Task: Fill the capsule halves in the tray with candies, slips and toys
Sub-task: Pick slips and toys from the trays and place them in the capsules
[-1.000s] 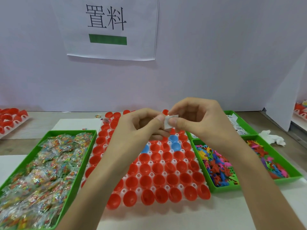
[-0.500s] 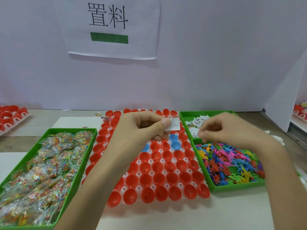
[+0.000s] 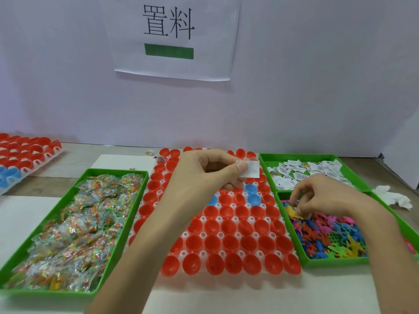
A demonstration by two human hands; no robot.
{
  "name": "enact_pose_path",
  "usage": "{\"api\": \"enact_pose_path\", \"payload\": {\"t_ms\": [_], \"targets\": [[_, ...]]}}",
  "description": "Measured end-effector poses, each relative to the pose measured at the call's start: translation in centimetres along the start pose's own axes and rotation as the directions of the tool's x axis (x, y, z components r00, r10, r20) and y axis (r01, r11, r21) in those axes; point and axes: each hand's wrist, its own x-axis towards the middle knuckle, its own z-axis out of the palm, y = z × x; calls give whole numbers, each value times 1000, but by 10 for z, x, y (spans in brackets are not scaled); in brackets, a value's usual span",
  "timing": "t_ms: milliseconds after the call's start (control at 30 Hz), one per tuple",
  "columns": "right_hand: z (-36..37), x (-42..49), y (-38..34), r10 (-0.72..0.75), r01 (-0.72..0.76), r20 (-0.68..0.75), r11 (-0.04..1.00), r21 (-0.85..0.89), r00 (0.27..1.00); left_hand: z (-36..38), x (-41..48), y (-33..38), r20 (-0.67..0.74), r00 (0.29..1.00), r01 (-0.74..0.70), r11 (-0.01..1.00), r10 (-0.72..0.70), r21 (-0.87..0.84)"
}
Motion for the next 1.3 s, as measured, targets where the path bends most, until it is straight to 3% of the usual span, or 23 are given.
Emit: {"api": "enact_pose_path", "payload": {"t_ms": [367, 600, 800, 967, 1067, 1200, 1300], "targets": [[-11, -10, 0, -158, 167, -278, 986, 10, 948, -2, 0, -1, -10, 1000, -2, 998, 2, 57], [-16, -24, -21, -288, 339, -368, 937, 82, 884, -5, 2, -4, -34, 999, 23, 998, -21, 53], [-17, -24, -16, -260, 270, -382, 962, -28, 887, -5, 2, -3, -27, 999, 21, 999, -20, 39], [-22, -25, -12, -235, 307, -475, 949, 78, 848, -6, 2, -2, -30, 999, 18, 999, -17, 36], [-21, -33, -22, -309, 448, -489, 872, 198, 816, -5, 2, -3, -30, 999, 26, 999, -25, 37], [-17, -47, -48, -503, 677, -465, 633, 376, 728, -2, 3, -5, -31, 999, 30, 998, -29, 55], [-7, -52, -69, -590, 739, -448, 489, 464, 672, -1, 3, -5, -42, 999, 20, 997, -17, 72]]}}
